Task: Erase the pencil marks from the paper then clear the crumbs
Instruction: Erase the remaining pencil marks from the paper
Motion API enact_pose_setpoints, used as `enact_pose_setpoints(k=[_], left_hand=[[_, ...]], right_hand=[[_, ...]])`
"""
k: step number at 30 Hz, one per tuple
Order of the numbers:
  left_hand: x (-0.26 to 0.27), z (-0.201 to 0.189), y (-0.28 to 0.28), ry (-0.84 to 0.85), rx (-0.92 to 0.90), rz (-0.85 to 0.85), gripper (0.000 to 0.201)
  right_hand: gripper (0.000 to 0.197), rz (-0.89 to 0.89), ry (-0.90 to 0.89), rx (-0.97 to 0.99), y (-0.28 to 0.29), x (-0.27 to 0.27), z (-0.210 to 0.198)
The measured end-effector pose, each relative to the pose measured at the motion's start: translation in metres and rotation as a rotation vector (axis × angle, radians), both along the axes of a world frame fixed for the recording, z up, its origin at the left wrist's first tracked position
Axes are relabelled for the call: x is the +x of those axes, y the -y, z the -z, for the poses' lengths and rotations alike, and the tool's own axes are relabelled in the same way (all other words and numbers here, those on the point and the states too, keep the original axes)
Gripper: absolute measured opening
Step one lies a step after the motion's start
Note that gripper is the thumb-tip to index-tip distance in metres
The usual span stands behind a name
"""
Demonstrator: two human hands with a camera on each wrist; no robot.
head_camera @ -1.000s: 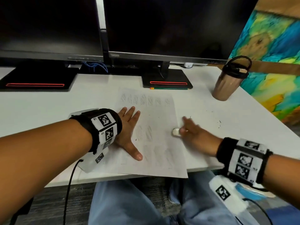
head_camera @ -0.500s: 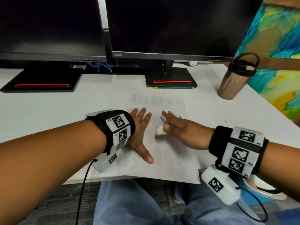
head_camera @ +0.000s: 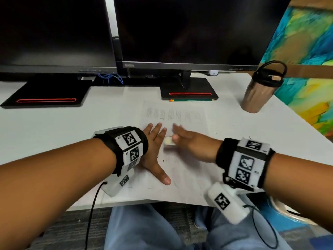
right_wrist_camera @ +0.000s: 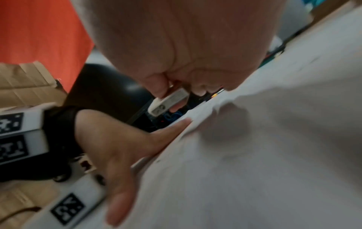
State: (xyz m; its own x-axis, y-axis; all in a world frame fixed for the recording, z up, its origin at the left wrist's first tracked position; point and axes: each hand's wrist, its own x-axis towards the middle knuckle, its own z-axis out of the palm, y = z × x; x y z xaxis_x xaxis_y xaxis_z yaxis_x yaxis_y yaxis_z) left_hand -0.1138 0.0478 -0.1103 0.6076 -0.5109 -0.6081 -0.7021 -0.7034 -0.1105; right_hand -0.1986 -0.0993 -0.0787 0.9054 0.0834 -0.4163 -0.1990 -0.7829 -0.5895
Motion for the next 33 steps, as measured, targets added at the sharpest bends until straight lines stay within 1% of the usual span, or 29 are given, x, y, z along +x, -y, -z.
enact_pose_setpoints(k=[2, 4, 7, 8, 10, 13, 14, 17, 19, 24, 27, 29, 31, 32, 33], left_hand=[[-0.002, 0.000, -0.001, 0.005, -0.006, -0.005, 0.156], [-0.005, -0.001, -0.003, -0.006, -0.037, -0.038, 0.155], [-0.007, -0.002, -0.002, -0.029, -0.077, -0.081, 0.153], [-0.006, -0.003, 0.000, -0.032, -0.083, -0.090, 0.151], [-0.003, -0.007, 0.005, -0.031, -0.095, -0.096, 0.148], [0.004, -0.013, 0.013, -0.017, -0.150, -0.064, 0.146], [0.006, -0.012, 0.017, -0.016, -0.162, -0.044, 0.146], [0.009, -0.003, 0.025, -0.023, -0.146, -0.005, 0.146], [0.010, 0.003, 0.028, -0.038, -0.140, -0.036, 0.144], [0.009, 0.004, 0.038, -0.032, -0.134, -0.111, 0.142], [0.010, 0.005, 0.040, -0.017, -0.113, -0.107, 0.143], [0.011, 0.006, 0.040, -0.019, -0.117, -0.107, 0.145], [0.013, 0.007, 0.040, -0.016, -0.120, -0.107, 0.146], [0.013, 0.007, 0.041, -0.012, -0.117, -0.104, 0.147], [0.013, 0.006, 0.041, -0.007, -0.111, -0.103, 0.147]], right_hand=[[0.056, -0.066, -0.058, -0.061, -0.002, 0.006, 0.005], [0.049, -0.005, -0.036, -0.171, 0.018, 0.014, 0.006], [0.033, 0.199, 0.159, -0.278, 0.062, 0.021, 0.000], [0.027, 0.217, 0.234, -0.301, 0.072, 0.021, -0.004], [0.020, 0.107, 0.338, -0.348, 0.082, 0.024, -0.012], [0.012, -0.141, 0.369, -0.392, 0.071, 0.027, -0.023], [0.013, -0.196, 0.376, -0.392, 0.067, 0.029, -0.024], [0.015, -0.284, 0.376, -0.397, 0.058, 0.042, -0.017], [0.019, -0.319, 0.363, -0.428, 0.054, 0.051, -0.009], [0.022, -0.297, 0.373, -0.528, 0.055, 0.062, 0.006], [0.014, -0.429, 0.363, -0.426, 0.053, 0.052, 0.016], [0.009, -0.398, 0.334, -0.381, 0.058, 0.053, 0.011], [0.012, -0.316, 0.363, -0.412, 0.065, 0.059, 0.007], [0.012, -0.311, 0.376, -0.425, 0.067, 0.060, 0.007], [0.012, -0.344, 0.378, -0.418, 0.064, 0.058, 0.008]])
